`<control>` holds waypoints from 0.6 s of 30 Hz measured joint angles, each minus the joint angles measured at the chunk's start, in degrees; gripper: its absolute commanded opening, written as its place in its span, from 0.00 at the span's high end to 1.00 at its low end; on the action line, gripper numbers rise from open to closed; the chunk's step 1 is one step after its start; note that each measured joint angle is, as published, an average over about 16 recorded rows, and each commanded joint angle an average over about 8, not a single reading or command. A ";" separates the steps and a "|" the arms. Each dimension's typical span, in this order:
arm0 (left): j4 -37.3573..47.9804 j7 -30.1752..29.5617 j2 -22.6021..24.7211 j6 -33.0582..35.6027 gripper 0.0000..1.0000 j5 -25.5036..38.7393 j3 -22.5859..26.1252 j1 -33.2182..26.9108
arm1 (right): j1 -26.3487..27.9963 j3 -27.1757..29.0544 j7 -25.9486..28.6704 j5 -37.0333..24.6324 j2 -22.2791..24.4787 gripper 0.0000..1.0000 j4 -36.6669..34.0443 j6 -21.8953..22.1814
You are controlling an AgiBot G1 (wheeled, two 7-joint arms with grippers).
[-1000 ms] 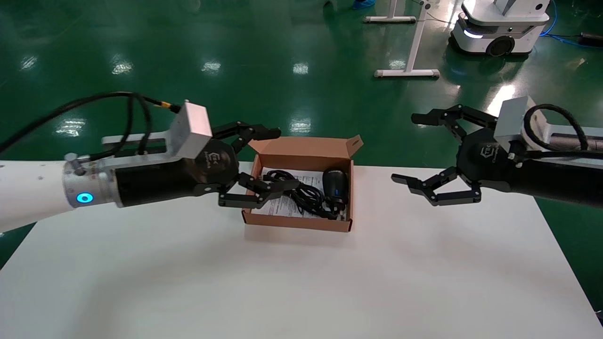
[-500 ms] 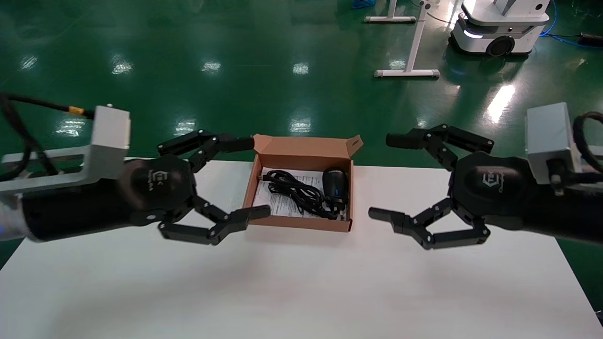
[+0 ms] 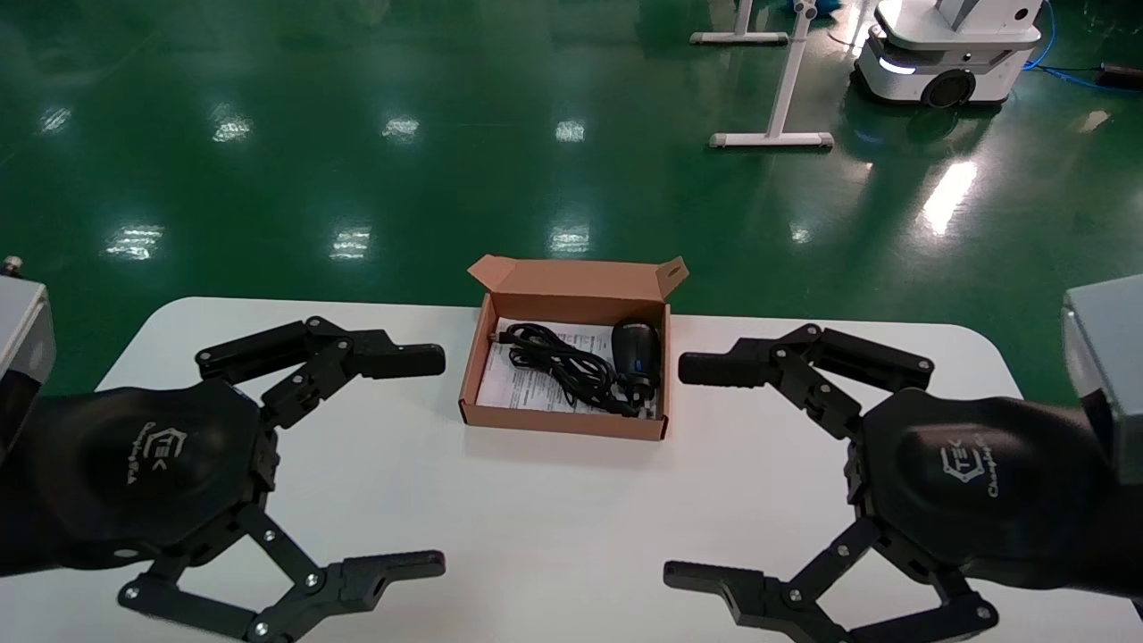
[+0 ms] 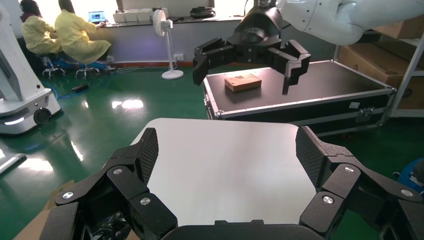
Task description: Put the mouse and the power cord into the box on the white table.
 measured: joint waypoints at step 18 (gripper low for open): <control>-0.28 -0.27 -0.22 0.09 0.00 -0.19 -0.16 0.21 | -0.17 0.16 0.32 0.18 0.12 0.00 0.15 -0.09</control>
